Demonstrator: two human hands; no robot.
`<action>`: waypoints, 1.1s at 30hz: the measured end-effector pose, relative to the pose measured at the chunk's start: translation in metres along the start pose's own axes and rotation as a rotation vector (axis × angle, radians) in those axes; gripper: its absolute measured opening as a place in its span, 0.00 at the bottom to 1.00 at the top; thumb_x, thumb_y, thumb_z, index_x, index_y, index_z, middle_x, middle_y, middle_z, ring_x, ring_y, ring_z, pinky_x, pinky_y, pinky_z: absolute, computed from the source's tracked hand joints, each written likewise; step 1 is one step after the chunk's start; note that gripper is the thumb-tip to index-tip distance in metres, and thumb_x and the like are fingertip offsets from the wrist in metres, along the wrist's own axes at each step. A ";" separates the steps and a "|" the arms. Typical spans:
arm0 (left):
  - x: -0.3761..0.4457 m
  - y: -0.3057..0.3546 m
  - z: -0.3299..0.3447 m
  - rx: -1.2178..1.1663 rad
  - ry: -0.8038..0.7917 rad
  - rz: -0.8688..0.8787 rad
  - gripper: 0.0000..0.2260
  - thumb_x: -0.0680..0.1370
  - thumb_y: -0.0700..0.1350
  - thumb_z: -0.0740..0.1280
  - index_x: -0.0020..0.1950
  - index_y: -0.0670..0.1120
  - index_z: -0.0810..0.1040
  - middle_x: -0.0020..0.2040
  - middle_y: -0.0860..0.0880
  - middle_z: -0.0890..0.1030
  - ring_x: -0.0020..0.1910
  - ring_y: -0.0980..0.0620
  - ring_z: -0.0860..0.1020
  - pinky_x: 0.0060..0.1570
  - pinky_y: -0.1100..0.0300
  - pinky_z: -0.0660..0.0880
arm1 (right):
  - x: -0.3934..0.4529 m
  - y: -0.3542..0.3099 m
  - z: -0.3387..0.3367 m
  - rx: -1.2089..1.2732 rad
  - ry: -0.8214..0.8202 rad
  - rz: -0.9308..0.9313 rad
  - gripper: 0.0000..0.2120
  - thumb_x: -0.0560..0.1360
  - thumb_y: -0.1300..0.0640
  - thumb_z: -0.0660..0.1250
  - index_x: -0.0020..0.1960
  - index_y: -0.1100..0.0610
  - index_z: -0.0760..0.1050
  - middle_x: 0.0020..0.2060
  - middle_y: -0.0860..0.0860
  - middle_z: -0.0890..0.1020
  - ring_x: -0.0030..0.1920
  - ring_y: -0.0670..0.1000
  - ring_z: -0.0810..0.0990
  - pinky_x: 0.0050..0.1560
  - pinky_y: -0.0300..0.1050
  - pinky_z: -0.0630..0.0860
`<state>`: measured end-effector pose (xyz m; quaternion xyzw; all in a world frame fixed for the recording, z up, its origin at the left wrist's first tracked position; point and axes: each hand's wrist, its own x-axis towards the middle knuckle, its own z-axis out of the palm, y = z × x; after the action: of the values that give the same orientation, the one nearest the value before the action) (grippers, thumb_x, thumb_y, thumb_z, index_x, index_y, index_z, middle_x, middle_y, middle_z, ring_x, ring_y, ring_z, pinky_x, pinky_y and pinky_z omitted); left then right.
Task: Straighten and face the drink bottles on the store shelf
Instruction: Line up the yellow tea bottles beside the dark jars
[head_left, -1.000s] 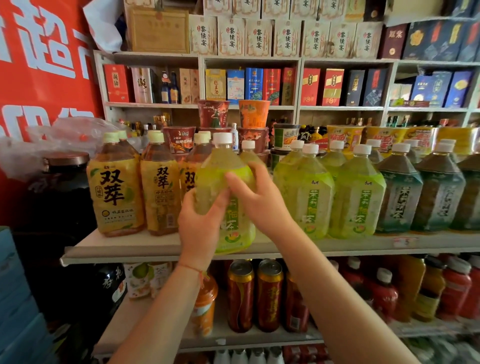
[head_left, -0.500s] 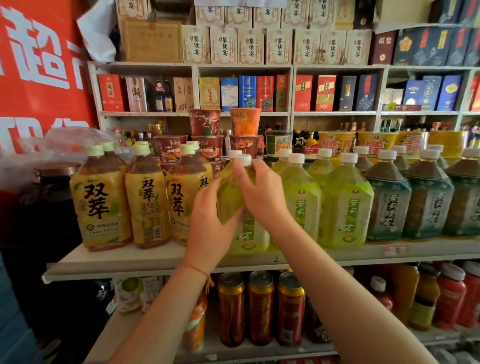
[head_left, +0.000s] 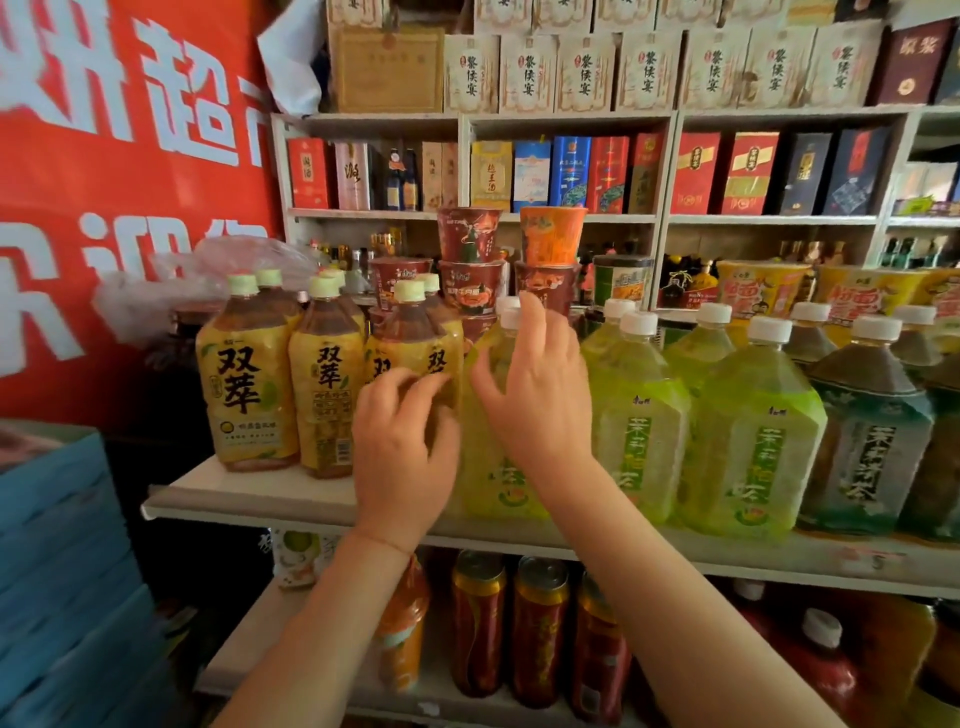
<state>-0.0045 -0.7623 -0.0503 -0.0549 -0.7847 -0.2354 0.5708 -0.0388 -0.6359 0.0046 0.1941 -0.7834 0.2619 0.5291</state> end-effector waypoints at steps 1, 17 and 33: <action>0.003 -0.005 -0.002 0.040 0.020 -0.014 0.14 0.78 0.44 0.64 0.61 0.42 0.81 0.57 0.43 0.76 0.58 0.44 0.73 0.56 0.46 0.75 | -0.001 0.002 0.000 -0.007 0.012 -0.018 0.27 0.77 0.50 0.64 0.71 0.64 0.67 0.59 0.60 0.76 0.59 0.59 0.76 0.56 0.53 0.77; 0.067 -0.123 -0.049 0.399 -0.296 0.144 0.23 0.81 0.61 0.58 0.76 0.59 0.67 0.78 0.41 0.66 0.77 0.39 0.62 0.76 0.35 0.52 | 0.049 -0.086 0.064 0.349 -0.372 0.466 0.13 0.80 0.48 0.65 0.56 0.53 0.66 0.43 0.44 0.76 0.43 0.47 0.77 0.35 0.38 0.71; 0.075 -0.133 -0.076 -0.483 -0.081 -0.052 0.23 0.83 0.55 0.52 0.59 0.45 0.82 0.66 0.47 0.77 0.69 0.50 0.71 0.72 0.67 0.55 | 0.066 -0.137 0.020 0.637 -0.269 0.476 0.19 0.79 0.44 0.67 0.46 0.61 0.80 0.42 0.58 0.85 0.42 0.58 0.85 0.50 0.56 0.83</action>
<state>-0.0114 -0.9260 -0.0044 -0.1789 -0.7291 -0.4285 0.5028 0.0021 -0.7580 0.0883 0.1939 -0.7484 0.5784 0.2604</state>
